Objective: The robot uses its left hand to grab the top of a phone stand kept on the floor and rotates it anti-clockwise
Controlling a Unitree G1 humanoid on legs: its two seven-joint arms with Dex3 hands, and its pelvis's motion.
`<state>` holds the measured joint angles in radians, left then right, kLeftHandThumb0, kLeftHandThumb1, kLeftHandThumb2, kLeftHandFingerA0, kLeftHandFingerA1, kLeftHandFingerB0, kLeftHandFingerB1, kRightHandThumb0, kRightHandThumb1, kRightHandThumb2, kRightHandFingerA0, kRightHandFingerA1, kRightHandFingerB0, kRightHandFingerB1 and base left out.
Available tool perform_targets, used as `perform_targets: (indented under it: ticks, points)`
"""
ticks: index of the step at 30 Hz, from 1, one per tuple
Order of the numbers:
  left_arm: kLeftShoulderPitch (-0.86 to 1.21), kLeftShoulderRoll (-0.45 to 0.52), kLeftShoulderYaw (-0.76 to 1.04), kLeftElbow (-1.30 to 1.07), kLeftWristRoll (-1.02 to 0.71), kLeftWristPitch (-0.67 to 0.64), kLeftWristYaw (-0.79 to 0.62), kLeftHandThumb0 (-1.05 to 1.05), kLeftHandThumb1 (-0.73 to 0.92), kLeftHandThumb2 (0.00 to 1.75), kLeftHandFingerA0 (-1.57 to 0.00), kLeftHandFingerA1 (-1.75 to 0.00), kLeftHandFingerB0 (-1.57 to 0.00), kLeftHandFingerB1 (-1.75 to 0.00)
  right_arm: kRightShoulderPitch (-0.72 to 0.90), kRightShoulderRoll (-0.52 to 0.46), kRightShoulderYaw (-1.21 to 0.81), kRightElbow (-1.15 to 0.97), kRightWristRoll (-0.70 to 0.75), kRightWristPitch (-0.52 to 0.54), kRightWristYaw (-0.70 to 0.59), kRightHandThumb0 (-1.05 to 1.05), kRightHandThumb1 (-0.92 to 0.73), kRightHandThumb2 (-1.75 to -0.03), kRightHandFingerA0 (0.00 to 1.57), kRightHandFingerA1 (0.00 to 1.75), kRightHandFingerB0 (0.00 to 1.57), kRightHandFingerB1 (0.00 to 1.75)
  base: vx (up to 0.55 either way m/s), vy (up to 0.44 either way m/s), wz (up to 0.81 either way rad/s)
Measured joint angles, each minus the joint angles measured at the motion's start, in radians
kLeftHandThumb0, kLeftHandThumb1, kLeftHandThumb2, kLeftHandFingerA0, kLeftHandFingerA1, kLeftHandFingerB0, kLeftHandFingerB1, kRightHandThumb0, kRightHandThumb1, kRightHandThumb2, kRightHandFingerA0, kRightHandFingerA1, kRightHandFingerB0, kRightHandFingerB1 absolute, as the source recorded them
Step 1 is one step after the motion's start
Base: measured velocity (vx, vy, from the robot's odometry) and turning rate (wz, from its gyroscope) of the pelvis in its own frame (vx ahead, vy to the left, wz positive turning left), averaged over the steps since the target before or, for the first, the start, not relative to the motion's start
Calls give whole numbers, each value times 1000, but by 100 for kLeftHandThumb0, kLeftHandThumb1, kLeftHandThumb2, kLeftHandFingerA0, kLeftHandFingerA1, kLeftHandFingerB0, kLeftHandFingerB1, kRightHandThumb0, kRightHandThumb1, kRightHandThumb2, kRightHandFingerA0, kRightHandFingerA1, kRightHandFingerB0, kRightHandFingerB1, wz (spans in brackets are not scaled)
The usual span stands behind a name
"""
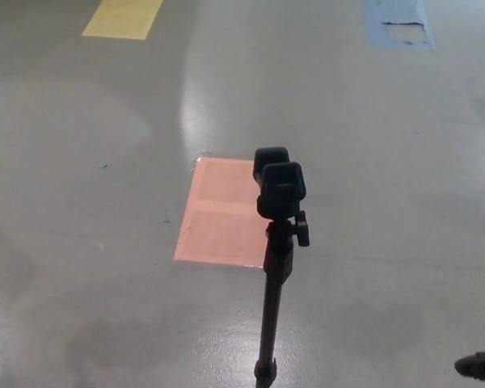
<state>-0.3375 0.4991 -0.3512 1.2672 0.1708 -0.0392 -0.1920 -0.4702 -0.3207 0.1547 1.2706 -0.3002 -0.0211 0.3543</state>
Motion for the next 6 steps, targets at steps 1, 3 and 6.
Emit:
perform_targets:
  ticks: [1, 3, 6]
  points:
    - [2, 0, 0, 4, 5, -5, 2, -36, 70, 61, -49, -38, -36, -34, 5, 0, 0, -1, 0, -1, 0, -43, -64, -86, 27, 48, 0, 21, 0, 0, 0]
    - [7, -3, 0, 14, 20, -18, 11, -36, 67, 61, -49, -38, -36, -33, 20, 0, 0, -5, 1, -4, 0, -43, -63, -86, 26, 48, 0, 22, 0, 0, 0]
    - [14, -5, 2, 18, 29, -30, 18, -37, 68, 61, -50, -38, -36, -33, 33, 1, 0, -9, 1, -6, 0, -43, -63, -87, 25, 48, 0, 24, 0, 0, 0]
